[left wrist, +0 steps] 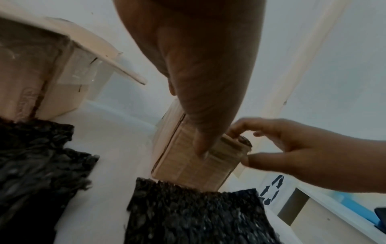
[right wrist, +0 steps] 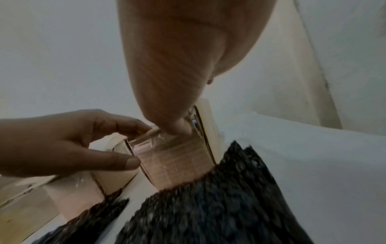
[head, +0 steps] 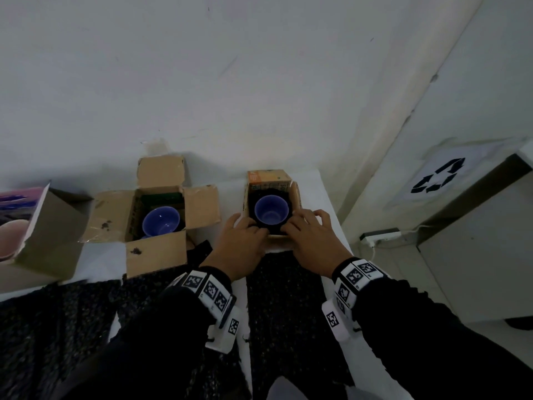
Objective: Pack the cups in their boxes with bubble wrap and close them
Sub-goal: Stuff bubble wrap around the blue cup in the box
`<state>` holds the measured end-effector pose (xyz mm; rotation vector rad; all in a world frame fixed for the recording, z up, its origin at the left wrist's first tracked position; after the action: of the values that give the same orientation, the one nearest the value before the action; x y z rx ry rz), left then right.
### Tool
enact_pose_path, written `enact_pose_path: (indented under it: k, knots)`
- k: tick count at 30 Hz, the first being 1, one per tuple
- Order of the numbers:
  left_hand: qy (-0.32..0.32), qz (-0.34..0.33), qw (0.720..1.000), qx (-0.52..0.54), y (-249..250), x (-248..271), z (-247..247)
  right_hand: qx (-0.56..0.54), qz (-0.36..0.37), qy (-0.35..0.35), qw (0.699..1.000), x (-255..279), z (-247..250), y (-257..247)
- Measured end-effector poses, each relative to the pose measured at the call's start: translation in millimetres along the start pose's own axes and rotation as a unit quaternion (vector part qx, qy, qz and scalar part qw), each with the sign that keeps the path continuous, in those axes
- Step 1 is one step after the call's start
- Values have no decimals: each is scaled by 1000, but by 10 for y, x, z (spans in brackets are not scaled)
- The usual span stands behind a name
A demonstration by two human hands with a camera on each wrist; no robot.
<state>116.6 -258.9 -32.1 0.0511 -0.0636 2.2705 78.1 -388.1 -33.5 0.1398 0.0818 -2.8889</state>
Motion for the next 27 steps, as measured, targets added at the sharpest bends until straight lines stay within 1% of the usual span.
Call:
enact_pose_path:
  k: [2,4,5,6,9,10,11,13,15,16,17,19,20,22,24,25,27]
  knots:
    - [38,-2,999,25,65,84,25,-50,-17,81,995,169,134,-43]
    - [82,8,994,75,122,206,38,-95,-24,128,987,383,171,-116]
    - [97,10,991,97,153,274,37,-110,-26,124,986,489,125,-165]
    - [109,7,988,109,192,346,36,-121,-34,95,987,592,24,-202]
    - [120,-11,986,116,310,549,-23,-97,-84,-75,989,892,-441,-260]
    - [114,-13,986,121,341,615,-70,-81,-94,-103,987,966,-554,-277]
    - [108,-12,986,127,365,684,-123,-74,-102,-103,987,1013,-593,-300]
    - [89,14,984,152,379,814,-215,-89,-126,-53,987,1036,-538,-324]
    - [74,60,971,218,367,927,-251,-146,-162,-6,976,1042,-419,-325]
    - [61,83,953,284,367,974,-262,-195,-182,19,964,1046,-357,-308]
    - [45,100,924,365,384,1002,-285,-258,-203,43,943,1050,-290,-280]
    - [7,114,848,518,470,1006,-317,-398,-254,78,878,1033,-165,-222]
    - [-13,126,815,565,521,1023,-344,-449,-280,87,844,1031,-106,-223]
    - [-72,157,765,620,600,1020,-427,-522,-325,108,781,1005,-46,-215]
    - [-120,173,731,649,671,1066,-454,-569,-353,139,729,1012,1,-220]
    - [-131,182,721,655,678,1079,-457,-579,-358,158,715,1014,39,-202]
    - [-137,187,716,658,637,1113,-387,-582,-359,191,705,1025,119,-123]
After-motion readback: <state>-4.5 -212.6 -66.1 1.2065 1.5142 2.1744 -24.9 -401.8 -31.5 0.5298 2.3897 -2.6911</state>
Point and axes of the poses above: each hand's wrist, its own x-axis away from the middle knuckle, its own z-axis out of the back of the hand, y = z × x, the point moved 7 cm from there along -x, towards the middle knuckle, and after that the axes turned 1 degree about -z, right-handed, at the moved point
